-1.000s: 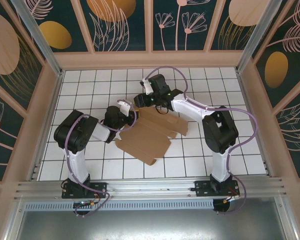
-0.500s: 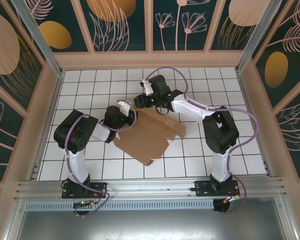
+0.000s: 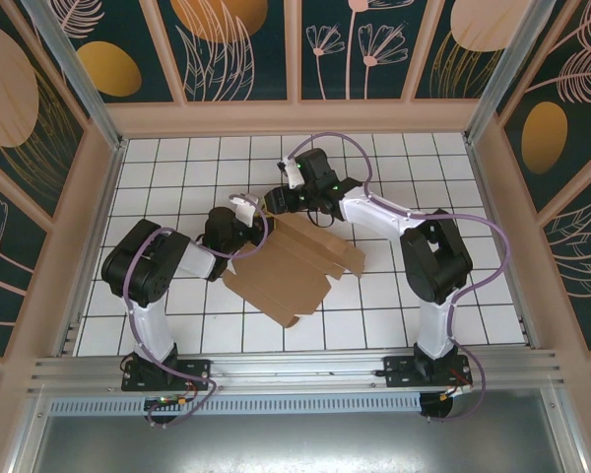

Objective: Fold the paper box

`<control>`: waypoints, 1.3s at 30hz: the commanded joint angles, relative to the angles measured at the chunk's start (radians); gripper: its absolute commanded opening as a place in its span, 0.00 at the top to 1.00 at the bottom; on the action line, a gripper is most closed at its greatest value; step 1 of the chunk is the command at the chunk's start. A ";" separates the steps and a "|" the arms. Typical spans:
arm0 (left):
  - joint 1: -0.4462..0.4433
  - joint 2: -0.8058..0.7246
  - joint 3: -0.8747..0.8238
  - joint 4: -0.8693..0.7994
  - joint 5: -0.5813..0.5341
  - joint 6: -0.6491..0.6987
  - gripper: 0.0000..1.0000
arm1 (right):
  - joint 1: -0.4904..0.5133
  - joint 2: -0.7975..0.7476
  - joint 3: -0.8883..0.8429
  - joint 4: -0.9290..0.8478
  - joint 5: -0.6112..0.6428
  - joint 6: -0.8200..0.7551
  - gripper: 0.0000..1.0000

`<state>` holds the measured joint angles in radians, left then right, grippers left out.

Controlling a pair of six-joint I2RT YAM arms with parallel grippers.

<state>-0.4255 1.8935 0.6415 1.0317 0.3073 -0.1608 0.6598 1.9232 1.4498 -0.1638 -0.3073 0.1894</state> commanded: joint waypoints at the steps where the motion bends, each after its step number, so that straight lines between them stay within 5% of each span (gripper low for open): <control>1: 0.001 -0.039 0.003 0.021 0.003 0.004 0.85 | -0.005 0.016 -0.051 -0.126 0.021 -0.005 0.41; 3: 0.000 -0.041 0.006 0.015 0.009 0.004 1.00 | -0.006 0.018 -0.052 -0.127 0.019 -0.005 0.41; 7: 0.001 -0.041 0.006 0.009 0.012 0.002 1.00 | -0.006 0.015 -0.054 -0.125 0.017 -0.001 0.41; 10: 0.001 -0.046 0.001 0.016 0.004 -0.002 0.76 | -0.006 0.013 -0.054 -0.124 0.017 -0.001 0.41; 21: 0.001 -0.119 -0.037 0.040 -0.037 0.006 0.71 | -0.015 0.006 -0.073 -0.110 0.003 0.013 0.41; 29: 0.001 -0.094 -0.022 0.092 0.006 -0.051 0.79 | -0.015 0.010 -0.077 -0.105 -0.007 0.018 0.41; 33: 0.001 -0.089 -0.022 0.101 0.001 -0.063 1.00 | -0.015 0.010 -0.079 -0.103 -0.010 0.019 0.41; 39: 0.001 -0.096 -0.029 0.080 -0.016 -0.042 0.95 | -0.014 0.004 -0.076 -0.100 -0.012 0.022 0.41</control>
<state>-0.4393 1.8061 0.6075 1.0275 0.3355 -0.1921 0.6479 1.9125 1.4166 -0.1307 -0.3344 0.2188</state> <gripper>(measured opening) 0.049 0.590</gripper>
